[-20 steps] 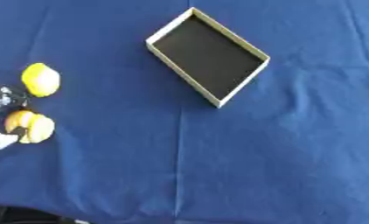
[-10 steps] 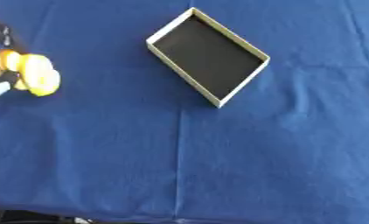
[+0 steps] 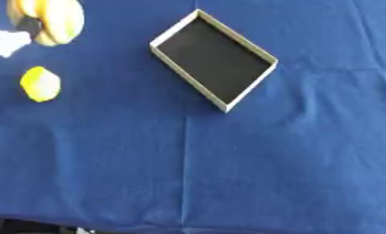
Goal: Pick up objects on the table and place them in the box.
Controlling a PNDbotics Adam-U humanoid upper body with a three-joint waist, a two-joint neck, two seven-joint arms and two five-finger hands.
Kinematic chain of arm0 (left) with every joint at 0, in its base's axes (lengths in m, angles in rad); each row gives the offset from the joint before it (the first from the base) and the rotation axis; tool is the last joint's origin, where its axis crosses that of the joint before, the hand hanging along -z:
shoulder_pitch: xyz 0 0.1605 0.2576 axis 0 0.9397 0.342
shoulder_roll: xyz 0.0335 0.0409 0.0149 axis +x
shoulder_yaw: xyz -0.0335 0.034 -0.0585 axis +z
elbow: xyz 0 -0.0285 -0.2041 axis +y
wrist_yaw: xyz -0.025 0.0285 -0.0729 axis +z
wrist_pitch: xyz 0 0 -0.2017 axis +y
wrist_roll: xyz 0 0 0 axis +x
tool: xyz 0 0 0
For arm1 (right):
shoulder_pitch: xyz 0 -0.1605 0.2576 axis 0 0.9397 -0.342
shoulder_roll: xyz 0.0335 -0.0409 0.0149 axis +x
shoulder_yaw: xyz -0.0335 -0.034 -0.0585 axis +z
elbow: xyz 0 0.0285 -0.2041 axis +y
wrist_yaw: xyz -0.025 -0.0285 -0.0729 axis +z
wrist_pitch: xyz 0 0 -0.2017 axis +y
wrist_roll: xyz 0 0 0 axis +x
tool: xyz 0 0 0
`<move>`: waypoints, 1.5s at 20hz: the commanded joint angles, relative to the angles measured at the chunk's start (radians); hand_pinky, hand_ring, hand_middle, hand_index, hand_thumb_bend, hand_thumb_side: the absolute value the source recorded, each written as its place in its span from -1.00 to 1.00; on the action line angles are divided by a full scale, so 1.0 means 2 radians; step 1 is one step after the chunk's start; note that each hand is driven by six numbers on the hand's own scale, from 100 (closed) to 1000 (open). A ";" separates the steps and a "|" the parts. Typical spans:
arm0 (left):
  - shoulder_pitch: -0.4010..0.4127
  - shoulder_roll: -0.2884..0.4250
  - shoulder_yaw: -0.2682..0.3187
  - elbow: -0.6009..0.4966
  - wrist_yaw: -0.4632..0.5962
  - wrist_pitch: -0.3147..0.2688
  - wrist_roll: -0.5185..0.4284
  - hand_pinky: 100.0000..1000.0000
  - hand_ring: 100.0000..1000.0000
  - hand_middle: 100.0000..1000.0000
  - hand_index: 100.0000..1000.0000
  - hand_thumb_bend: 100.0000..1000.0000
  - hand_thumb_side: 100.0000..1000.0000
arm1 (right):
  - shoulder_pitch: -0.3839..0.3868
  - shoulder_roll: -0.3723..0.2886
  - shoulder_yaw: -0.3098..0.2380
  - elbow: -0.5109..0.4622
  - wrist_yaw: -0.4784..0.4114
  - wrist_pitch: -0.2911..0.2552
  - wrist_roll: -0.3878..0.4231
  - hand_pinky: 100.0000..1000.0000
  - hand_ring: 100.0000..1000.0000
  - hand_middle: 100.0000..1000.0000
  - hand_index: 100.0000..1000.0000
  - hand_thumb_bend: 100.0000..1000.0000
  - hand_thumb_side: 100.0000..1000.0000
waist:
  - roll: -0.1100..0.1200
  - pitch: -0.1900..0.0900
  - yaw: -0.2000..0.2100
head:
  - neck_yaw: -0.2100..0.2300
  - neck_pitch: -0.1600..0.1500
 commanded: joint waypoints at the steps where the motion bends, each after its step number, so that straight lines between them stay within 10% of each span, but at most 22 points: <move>1: -0.039 -0.052 -0.015 0.052 -0.002 -0.003 -0.003 0.64 0.29 0.16 0.26 -1.00 -0.68 | -0.014 -0.011 -0.004 -0.008 -0.006 -0.004 0.002 0.64 0.63 0.45 0.60 -1.00 0.61 | -0.002 -0.010 -0.004 | 0.006 -0.001; 12: -0.108 -0.184 -0.037 0.280 -0.101 -0.062 0.044 0.66 0.32 0.17 0.27 -1.00 -0.70 | -0.039 0.002 -0.001 -0.008 -0.018 -0.005 0.009 0.64 0.63 0.45 0.60 -1.00 0.62 | 0.001 0.000 -0.030 | 0.022 -0.006; 24: -0.107 -0.231 -0.001 0.407 -0.205 -0.094 0.123 0.68 0.39 0.28 0.38 -1.00 -0.73 | -0.050 0.016 0.002 -0.008 -0.026 -0.003 0.016 0.64 0.64 0.45 0.60 -1.00 0.62 | 0.004 0.009 -0.047 | 0.032 -0.008; 30: -0.104 -0.230 0.003 0.410 -0.233 -0.099 0.132 0.79 0.79 0.68 0.90 -0.61 -0.07 | -0.046 0.016 0.002 -0.008 -0.026 -0.002 0.015 0.64 0.64 0.45 0.59 -1.00 0.62 | 0.004 0.009 -0.046 | 0.031 -0.008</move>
